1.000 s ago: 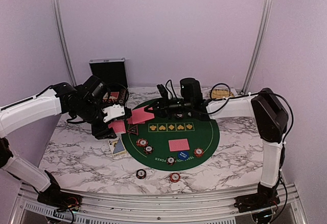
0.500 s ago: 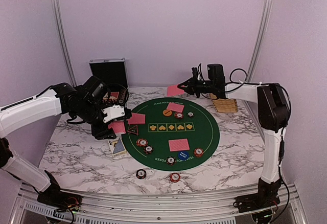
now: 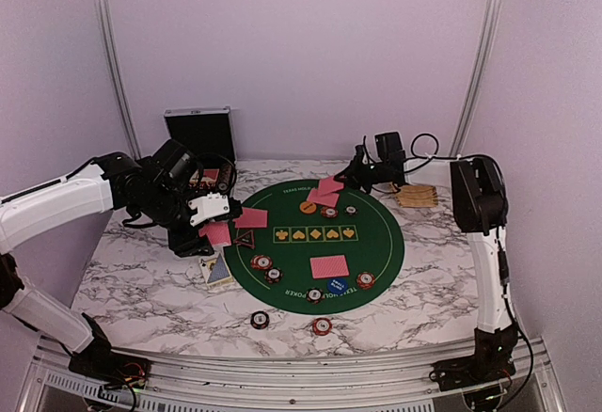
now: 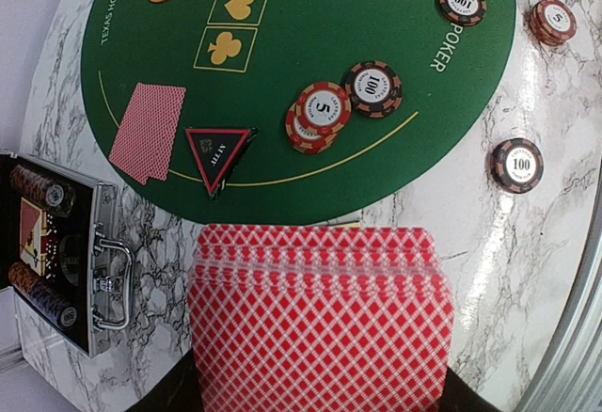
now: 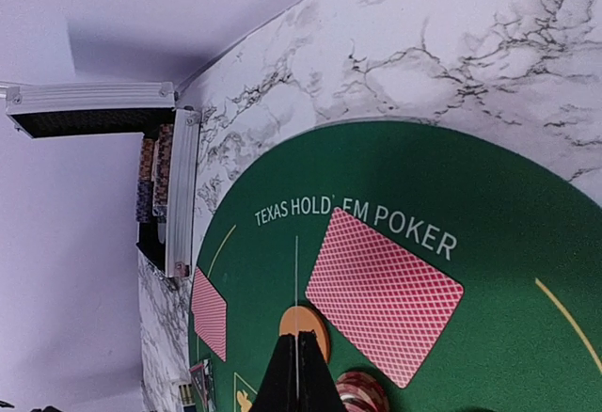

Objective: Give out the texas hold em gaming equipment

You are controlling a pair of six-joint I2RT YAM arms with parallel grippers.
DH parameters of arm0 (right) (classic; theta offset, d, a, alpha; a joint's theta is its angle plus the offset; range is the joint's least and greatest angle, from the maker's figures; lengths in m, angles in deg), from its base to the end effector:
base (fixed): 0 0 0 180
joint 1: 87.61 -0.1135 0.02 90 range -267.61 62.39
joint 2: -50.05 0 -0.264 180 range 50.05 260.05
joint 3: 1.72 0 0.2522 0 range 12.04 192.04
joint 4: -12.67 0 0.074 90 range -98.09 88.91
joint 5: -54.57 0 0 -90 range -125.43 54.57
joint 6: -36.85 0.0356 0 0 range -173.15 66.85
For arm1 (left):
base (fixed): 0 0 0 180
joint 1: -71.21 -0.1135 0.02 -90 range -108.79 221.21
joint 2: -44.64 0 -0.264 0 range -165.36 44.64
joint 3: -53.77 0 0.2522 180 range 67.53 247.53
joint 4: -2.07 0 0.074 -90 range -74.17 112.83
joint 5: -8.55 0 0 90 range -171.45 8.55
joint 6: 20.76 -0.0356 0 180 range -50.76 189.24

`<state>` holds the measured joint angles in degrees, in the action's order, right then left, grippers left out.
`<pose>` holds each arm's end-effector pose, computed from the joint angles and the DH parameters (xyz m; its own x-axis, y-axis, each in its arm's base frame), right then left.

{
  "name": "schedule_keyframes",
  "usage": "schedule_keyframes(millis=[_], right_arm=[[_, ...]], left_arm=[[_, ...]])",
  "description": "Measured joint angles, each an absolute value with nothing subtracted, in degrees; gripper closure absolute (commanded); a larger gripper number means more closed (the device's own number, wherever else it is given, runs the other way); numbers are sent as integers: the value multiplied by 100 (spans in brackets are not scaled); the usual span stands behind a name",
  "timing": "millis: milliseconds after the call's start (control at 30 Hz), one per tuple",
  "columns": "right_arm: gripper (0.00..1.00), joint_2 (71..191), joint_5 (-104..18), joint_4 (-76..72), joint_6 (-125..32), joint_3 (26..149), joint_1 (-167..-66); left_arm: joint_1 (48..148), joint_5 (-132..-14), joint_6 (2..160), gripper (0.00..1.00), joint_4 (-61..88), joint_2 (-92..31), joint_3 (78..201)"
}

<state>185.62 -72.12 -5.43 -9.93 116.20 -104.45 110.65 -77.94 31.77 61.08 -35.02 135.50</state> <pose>0.5031 0.1745 0.1619 -0.8844 0.3060 -0.3524 -0.1246 0.5728 0.8102 0.2183 -0.1824 0.2905 -0.1123 0.8786 -0.4642 0.9175 0.2711 0.2911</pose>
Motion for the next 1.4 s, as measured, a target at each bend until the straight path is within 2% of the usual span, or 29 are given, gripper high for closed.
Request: schedule_keyframes(millis=[500, 600, 1233, 1400], right_arm=[[100, 19038, -6674, -854, -1155, 12400, -10445], [98, 19071, -6589, -930, -1201, 12400, -10445], [47, 19104, -5966, -1667, -1854, 12398, -10445], [43, 19008, -5562, -2084, -2119, 12396, -10447]], left_arm=[[11065, -7792, 3177, 100, 6108, -3502, 13550], [11065, -7790, 3175, 100, 6108, -3502, 13550], [11065, -7792, 3177, 100, 6111, -3460, 13517], [11065, -7794, 3177, 100, 6111, -3427, 13517]])
